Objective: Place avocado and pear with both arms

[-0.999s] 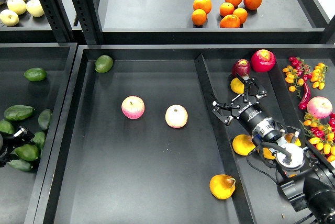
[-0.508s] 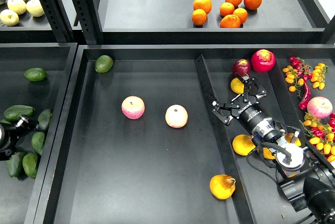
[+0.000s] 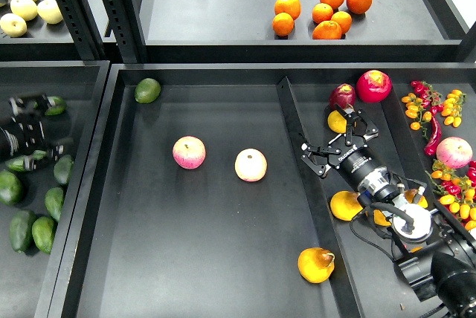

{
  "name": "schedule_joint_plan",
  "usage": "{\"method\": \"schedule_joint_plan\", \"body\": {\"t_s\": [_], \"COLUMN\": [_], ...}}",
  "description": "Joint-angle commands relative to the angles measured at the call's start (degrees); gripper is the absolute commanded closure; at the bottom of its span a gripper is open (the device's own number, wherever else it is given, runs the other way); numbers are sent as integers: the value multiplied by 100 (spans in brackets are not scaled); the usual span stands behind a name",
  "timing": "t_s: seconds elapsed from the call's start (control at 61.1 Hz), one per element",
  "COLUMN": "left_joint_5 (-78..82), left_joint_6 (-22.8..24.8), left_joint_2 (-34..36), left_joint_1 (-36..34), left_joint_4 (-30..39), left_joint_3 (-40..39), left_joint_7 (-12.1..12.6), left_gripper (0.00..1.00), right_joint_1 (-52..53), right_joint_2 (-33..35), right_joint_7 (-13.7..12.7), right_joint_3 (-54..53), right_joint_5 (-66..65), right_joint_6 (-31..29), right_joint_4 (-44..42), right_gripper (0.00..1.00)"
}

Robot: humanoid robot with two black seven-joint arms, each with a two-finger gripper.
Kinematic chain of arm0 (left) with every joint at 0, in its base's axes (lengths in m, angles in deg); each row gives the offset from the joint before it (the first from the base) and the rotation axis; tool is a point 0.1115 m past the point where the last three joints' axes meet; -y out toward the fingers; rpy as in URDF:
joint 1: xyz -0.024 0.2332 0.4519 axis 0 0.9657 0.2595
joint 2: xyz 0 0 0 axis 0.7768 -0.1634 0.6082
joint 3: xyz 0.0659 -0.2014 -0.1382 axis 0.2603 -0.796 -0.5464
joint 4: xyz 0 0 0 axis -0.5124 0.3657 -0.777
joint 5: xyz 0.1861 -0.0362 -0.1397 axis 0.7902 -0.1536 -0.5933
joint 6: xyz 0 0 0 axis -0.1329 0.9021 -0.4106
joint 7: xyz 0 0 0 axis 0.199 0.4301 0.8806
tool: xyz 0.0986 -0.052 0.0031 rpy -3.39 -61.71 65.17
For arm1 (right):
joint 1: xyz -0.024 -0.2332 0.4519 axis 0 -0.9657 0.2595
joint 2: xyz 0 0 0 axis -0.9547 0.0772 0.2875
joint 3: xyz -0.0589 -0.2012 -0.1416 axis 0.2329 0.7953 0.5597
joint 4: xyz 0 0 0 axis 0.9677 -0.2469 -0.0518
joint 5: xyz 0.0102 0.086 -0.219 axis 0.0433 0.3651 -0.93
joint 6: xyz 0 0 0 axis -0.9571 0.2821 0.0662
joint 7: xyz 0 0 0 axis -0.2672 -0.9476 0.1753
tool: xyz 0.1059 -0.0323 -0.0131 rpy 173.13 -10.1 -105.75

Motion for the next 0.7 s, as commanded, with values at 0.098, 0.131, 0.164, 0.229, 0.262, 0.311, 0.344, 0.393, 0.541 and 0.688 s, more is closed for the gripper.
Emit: {"method": "schedule_joint_plan", "body": {"t_s": [0.098,0.131,0.164,0.229,0.262,0.311,0.344,0.393,0.541,0.688], "left_joint_5": [-513,-557,-566,-575,-575,-575,-575,-575,-575,-575], "left_joint_6": [1,1,1,1,1,1,1,1,1,1], "left_joint_2": [-714,-820,-952,-1258,-1425,-1585,-1708,-1874,-2401,-3113], "left_joint_1": [85,111,164,278,340,419,489,612,937,1376], "left_joint_4": [80,133,211,413,519,625,712,844,1187,1705], "left_joint_3": [-635,-723,-820,-1004,-1075,-1137,-1180,-1207,-1295,-1365], "left_joint_7": [-1,-1,-1,-1,-1,-1,-1,-1,-1,-1], "left_gripper": [17,17,16,16,16,16,16,16,15,15], "right_joint_1": [0,0,0,9,9,9,9,9,9,0], "right_joint_2": [0,0,0,0,0,0,0,0,0,0], "right_joint_7": [25,25,34,26,17,17,8,8,8,8], "right_joint_3": [19,19,10,-25,-25,-34,-34,-34,-34,-34], "right_joint_5": [0,0,0,0,0,-9,-9,0,0,0], "right_joint_6": [0,0,0,0,0,0,0,0,0,0], "right_joint_4": [11,11,11,3,-6,-6,-15,-15,-6,-6], "right_gripper": [0,0,0,0,0,0,0,0,0,0]}}
